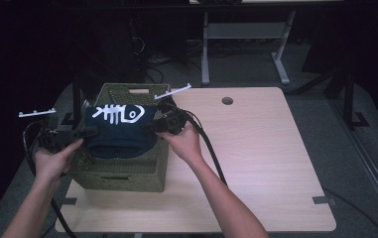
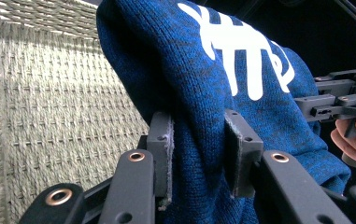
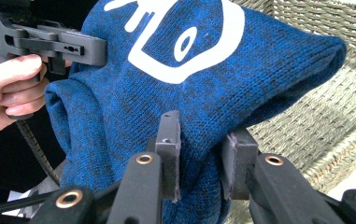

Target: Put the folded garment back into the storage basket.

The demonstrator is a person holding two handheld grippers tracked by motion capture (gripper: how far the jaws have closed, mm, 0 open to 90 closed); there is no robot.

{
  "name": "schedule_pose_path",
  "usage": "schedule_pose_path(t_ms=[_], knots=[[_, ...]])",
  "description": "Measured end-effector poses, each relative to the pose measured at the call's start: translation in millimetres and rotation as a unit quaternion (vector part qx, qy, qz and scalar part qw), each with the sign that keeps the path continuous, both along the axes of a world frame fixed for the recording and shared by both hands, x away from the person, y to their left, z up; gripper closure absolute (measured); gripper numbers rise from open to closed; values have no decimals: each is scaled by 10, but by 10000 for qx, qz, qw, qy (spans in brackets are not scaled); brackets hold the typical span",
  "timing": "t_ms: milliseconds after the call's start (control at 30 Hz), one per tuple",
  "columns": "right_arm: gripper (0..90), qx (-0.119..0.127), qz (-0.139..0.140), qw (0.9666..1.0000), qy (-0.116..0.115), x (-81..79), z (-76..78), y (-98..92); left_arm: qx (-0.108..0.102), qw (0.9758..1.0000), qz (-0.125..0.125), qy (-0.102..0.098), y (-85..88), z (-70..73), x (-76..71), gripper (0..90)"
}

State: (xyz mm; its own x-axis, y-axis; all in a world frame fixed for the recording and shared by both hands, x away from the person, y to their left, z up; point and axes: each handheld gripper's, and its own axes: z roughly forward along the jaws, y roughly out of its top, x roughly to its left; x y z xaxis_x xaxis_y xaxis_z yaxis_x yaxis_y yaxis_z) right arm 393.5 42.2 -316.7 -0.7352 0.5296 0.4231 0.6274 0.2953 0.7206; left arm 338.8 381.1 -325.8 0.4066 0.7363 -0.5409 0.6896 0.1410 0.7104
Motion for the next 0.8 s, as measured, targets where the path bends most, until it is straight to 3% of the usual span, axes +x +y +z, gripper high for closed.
schedule_pose_path(t_ms=[533,800], knots=[[717,314,-89,9993,172,67,-172,105,-59,9997,174,172,150,-121,82,667],[713,333,-170,9986,368,109,-354,153,108,9992,225,316,160,-227,126,649]])
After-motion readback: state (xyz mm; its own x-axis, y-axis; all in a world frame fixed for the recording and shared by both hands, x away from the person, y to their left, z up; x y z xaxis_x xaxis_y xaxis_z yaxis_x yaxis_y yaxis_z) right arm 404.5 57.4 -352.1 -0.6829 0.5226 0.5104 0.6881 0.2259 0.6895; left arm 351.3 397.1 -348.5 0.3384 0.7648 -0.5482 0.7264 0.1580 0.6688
